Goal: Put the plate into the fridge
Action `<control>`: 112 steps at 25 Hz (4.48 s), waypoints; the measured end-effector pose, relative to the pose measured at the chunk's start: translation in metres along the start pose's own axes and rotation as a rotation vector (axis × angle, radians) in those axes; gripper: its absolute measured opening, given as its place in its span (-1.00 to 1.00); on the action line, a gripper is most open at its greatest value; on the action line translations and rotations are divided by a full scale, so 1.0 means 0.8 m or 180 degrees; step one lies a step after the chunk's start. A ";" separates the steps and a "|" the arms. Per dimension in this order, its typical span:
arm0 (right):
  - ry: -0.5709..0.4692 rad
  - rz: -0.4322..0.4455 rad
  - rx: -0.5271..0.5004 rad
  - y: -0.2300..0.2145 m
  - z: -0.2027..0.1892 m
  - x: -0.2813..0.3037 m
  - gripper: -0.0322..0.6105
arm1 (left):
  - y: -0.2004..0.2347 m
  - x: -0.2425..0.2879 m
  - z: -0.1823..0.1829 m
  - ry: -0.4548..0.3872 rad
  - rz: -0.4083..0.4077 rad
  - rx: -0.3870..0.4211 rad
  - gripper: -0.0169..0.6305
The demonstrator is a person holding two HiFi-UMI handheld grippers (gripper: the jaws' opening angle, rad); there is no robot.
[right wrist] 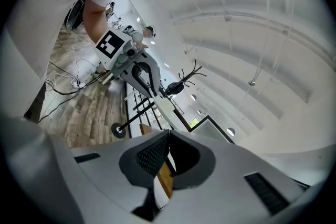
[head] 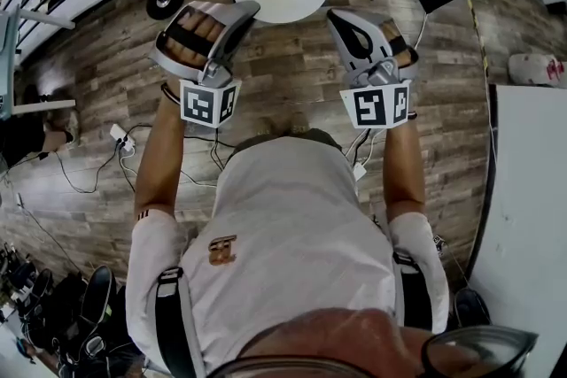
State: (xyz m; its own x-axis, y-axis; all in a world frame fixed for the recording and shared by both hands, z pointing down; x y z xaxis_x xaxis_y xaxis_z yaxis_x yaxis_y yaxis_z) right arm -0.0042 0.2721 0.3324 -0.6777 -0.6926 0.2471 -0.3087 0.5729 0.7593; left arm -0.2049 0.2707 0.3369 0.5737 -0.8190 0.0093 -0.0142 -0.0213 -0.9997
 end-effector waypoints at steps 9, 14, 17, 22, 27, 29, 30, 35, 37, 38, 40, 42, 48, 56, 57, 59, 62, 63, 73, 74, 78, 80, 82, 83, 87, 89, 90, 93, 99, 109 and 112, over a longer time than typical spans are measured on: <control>-0.0080 0.0031 0.0012 -0.028 -0.040 -0.004 -0.80 | 0.012 0.048 0.012 0.0115 0.0014 0.0069 -0.86; -0.0139 0.0054 0.0015 -0.043 -0.071 -0.013 -0.80 | 0.015 0.080 0.025 0.0213 0.0023 0.0095 -0.86; -0.0164 0.0066 0.0013 -0.050 -0.086 -0.018 -0.80 | 0.015 0.096 0.034 0.0242 0.0029 0.0100 -0.86; -0.0181 0.0061 0.0032 -0.063 -0.108 -0.028 -0.80 | 0.012 0.120 0.051 0.0262 0.0004 0.0069 -0.86; -0.0182 0.0067 0.0041 -0.072 -0.118 -0.029 -0.80 | 0.012 0.136 0.052 0.0279 -0.0022 0.0047 -0.86; -0.0178 0.0063 0.0045 -0.073 -0.119 -0.024 -0.80 | 0.014 0.140 0.045 0.0281 -0.0012 0.0053 -0.86; -0.0176 0.0062 0.0043 -0.074 -0.120 -0.022 -0.80 | 0.014 0.143 0.041 0.0282 -0.0006 0.0060 -0.86; -0.0133 0.0070 0.0025 -0.078 -0.126 -0.008 -0.80 | 0.014 0.161 0.023 0.0262 0.0027 0.0066 -0.86; -0.0120 0.0064 0.0007 -0.084 -0.128 -0.003 -0.80 | 0.014 0.170 0.016 0.0243 0.0031 0.0075 -0.86; -0.0111 0.0062 -0.0003 -0.087 -0.130 0.000 -0.80 | 0.014 0.176 0.013 0.0233 0.0036 0.0079 -0.86; -0.0090 0.0061 -0.0018 -0.093 -0.135 0.009 -0.80 | 0.014 0.187 0.004 0.0218 0.0053 0.0083 -0.86; -0.0067 0.0074 -0.0032 -0.098 -0.139 0.020 -0.80 | 0.014 0.198 -0.008 0.0207 0.0067 0.0083 -0.86; -0.0004 0.0143 -0.0071 -0.117 -0.152 0.068 -0.80 | 0.013 0.238 -0.054 0.0179 0.0081 0.0075 -0.86; 0.0067 0.0154 -0.0051 -0.151 -0.165 0.131 -0.80 | 0.020 0.299 -0.117 0.0146 0.0067 0.0022 -0.86; 0.0078 0.0150 -0.0046 -0.155 -0.167 0.139 -0.80 | 0.021 0.307 -0.124 0.0139 0.0069 0.0013 -0.86; 0.0097 0.0138 -0.0032 -0.164 -0.170 0.154 -0.80 | 0.023 0.323 -0.139 0.0121 0.0071 -0.0003 -0.86; 0.0128 0.0123 -0.0014 -0.178 -0.178 0.177 -0.80 | 0.025 0.348 -0.161 0.0093 0.0071 -0.0021 -0.86; 0.0138 0.0118 -0.0012 -0.183 -0.180 0.184 -0.80 | 0.027 0.355 -0.167 0.0082 0.0073 -0.0027 -0.86; 0.0235 0.0047 -0.0044 -0.212 -0.191 0.234 -0.80 | 0.025 0.409 -0.218 -0.0026 0.0072 -0.0055 -0.86; 0.0238 0.0039 -0.0045 -0.215 -0.193 0.241 -0.80 | 0.023 0.415 -0.222 -0.0040 0.0064 -0.0054 -0.86; 0.0247 0.0007 -0.0043 -0.227 -0.202 0.263 -0.80 | 0.020 0.437 -0.239 -0.0074 0.0048 -0.0038 -0.86; 0.0255 -0.0010 -0.0033 -0.232 -0.207 0.273 -0.80 | 0.018 0.447 -0.247 -0.0082 0.0041 -0.0031 -0.86; 0.0265 -0.0025 -0.0024 -0.236 -0.211 0.284 -0.80 | 0.016 0.456 -0.255 -0.0091 0.0030 -0.0029 -0.86; 0.0266 -0.0029 -0.0019 -0.238 -0.212 0.288 -0.80 | 0.015 0.460 -0.258 -0.0094 0.0022 -0.0027 -0.86; 0.0258 -0.0018 -0.0010 -0.242 -0.215 0.298 -0.80 | 0.013 0.474 -0.264 -0.0094 -0.0011 -0.0036 -0.86; 0.0264 -0.0020 -0.0003 -0.246 -0.219 0.300 -0.79 | 0.011 0.480 -0.263 -0.0098 -0.0021 -0.0045 -0.86; 0.0264 -0.0021 0.0001 -0.248 -0.221 0.302 -0.80 | 0.010 0.484 -0.263 -0.0100 -0.0028 -0.0050 -0.86; 0.0256 -0.0011 0.0001 -0.253 -0.225 0.310 -0.80 | 0.005 0.493 -0.267 -0.0090 -0.0057 -0.0068 -0.86; 0.0191 0.0059 -0.0020 -0.268 -0.239 0.321 -0.80 | 0.003 0.522 -0.269 -0.0024 -0.0093 -0.0064 -0.86; 0.0041 0.0237 -0.0132 -0.299 -0.266 0.324 -0.79 | 0.005 0.575 -0.268 0.0216 -0.0126 -0.0061 -0.86; -0.0022 0.0285 -0.0135 -0.303 -0.272 0.328 -0.80 | 0.003 0.588 -0.270 0.0295 -0.0166 -0.0040 -0.86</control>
State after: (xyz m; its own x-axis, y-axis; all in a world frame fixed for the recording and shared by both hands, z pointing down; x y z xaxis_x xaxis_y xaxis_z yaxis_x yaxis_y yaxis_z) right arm 0.0380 -0.1436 0.3438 -0.7060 -0.6362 0.3111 -0.2181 0.6132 0.7592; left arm -0.1122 -0.2386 0.3443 0.4957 -0.8662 0.0640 0.0030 -0.0720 -0.9974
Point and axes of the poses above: the fingertips, and each gripper's own axes: x forward along the fingers, y to its left, z out of its top, the point moved 9 cm from there along -x, backward along the fingers, and after that the axes turned 9 degrees about z, right-handed, at the moved point
